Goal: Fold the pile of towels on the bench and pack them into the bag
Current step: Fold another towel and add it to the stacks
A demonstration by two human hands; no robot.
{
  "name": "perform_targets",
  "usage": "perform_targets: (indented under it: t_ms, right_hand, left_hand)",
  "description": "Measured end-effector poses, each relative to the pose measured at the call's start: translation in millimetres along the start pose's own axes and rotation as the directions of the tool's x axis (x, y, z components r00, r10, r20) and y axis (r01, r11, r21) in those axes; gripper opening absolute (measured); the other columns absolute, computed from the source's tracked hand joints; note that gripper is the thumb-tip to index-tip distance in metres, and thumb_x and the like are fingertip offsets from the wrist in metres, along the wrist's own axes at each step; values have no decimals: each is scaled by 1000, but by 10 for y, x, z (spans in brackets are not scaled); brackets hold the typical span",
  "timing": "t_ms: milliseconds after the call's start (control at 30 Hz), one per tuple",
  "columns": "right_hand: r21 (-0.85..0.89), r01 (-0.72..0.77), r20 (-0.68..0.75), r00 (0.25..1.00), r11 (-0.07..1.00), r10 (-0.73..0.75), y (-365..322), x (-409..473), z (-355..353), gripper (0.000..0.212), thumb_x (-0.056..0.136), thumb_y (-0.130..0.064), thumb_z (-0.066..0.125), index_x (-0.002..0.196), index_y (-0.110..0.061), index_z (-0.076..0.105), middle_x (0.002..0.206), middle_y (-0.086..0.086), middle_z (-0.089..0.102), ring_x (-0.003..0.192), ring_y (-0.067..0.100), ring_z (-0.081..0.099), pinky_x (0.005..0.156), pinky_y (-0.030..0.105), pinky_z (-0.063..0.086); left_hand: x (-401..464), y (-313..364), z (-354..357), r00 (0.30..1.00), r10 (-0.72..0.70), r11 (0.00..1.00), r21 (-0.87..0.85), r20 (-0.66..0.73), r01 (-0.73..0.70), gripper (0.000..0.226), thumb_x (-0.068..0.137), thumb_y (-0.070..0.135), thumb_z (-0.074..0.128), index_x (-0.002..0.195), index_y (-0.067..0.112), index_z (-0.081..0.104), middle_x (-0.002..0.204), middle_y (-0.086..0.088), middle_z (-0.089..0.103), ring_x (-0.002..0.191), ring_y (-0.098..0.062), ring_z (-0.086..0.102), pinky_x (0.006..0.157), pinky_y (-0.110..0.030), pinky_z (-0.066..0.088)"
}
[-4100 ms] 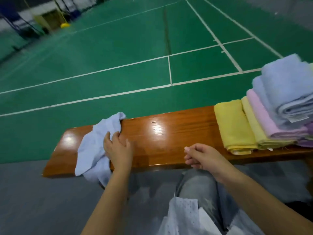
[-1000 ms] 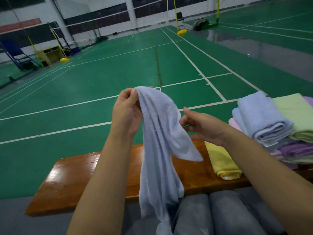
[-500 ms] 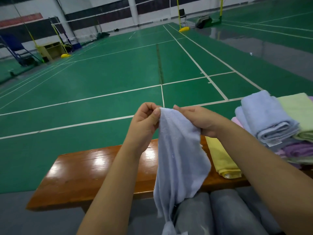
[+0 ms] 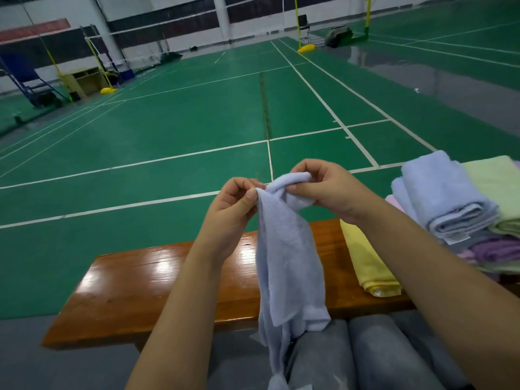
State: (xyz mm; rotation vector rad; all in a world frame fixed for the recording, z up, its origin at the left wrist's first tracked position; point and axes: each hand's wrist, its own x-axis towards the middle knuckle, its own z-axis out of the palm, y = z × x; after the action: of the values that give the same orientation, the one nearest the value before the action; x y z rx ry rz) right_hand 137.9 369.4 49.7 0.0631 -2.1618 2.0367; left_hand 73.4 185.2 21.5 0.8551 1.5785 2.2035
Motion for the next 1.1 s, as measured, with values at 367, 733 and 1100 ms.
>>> perform_targets:
  t_ms: [367,733,1100]
  right_hand:
    - [183,69,-112,993,981,-49,-105,31,5,26,90,9,51,87,-13,64,79,1,63,69,8,61,63,22,54]
    - [566,6,-453,837,824,306,238,203,-377,25,94,7,44,88,-8,62,90,12,59,79,17,58,54,19,53]
    - [82,-342,-185,918,936,352,366,86,-249,13,86,5,56,87,-5,64,73,9,60,65,17,55,59,26,47]
  left_hand:
    - [-214,-513,-56,843,-529,812,343,93,472,49,76,28,79,120,18,60,117,-2,69,110,-21,64,95,-39,52]
    - [-728,-829,-840,719,-692,532,631,-62,565,17,84,31,73,93,16,72,93,1,73,88,-18,66,89,-36,52]
    - [269,404,-1016,900,73,682,680,-430,270,35,93,33,58,84,-1,59,74,-9,47,70,-15,39,65,-32,31]
